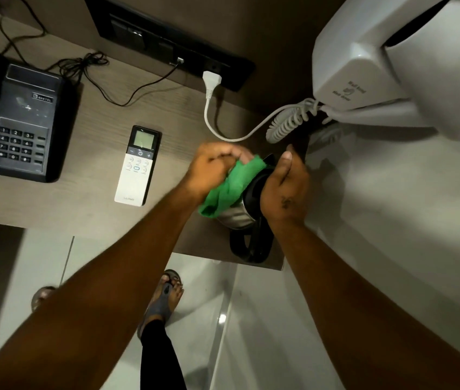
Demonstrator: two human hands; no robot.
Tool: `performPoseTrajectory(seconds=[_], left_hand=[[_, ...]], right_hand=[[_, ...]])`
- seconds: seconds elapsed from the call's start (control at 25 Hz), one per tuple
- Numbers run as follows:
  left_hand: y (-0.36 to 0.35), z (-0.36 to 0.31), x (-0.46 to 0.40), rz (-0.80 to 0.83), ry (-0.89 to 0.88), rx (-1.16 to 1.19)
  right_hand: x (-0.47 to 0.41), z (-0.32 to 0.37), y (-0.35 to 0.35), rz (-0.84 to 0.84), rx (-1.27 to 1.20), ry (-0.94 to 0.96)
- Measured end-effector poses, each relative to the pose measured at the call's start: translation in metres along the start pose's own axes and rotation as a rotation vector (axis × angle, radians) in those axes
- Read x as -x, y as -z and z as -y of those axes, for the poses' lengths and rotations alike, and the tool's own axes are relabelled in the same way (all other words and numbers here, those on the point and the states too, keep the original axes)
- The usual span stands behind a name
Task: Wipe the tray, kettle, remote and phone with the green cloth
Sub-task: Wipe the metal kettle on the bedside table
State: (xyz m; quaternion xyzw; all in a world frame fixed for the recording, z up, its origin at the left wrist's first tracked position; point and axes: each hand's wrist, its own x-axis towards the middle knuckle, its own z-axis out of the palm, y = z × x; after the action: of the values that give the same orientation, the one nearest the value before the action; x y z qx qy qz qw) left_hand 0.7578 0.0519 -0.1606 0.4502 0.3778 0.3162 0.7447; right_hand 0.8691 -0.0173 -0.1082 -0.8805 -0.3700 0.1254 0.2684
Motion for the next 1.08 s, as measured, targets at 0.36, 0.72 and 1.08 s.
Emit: performPoseTrajectory(seconds=[0.36, 0.72, 1.08], left_hand=[[0.01, 0.009, -0.038, -0.073, 0.313, -0.002], [-0.001, 0.047, 0.036, -0.512, 0.336, 0.521], [-0.014, 0.044, 0.053, -0.507, 0.208, 0.419]], right_hand=[[0.001, 0.002, 0.001, -0.037, 0.019, 0.001], [0.002, 0.004, 0.005, -0.008, 0.048, -0.016], [0.002, 0.002, 0.005, -0.066, 0.064, 0.017]])
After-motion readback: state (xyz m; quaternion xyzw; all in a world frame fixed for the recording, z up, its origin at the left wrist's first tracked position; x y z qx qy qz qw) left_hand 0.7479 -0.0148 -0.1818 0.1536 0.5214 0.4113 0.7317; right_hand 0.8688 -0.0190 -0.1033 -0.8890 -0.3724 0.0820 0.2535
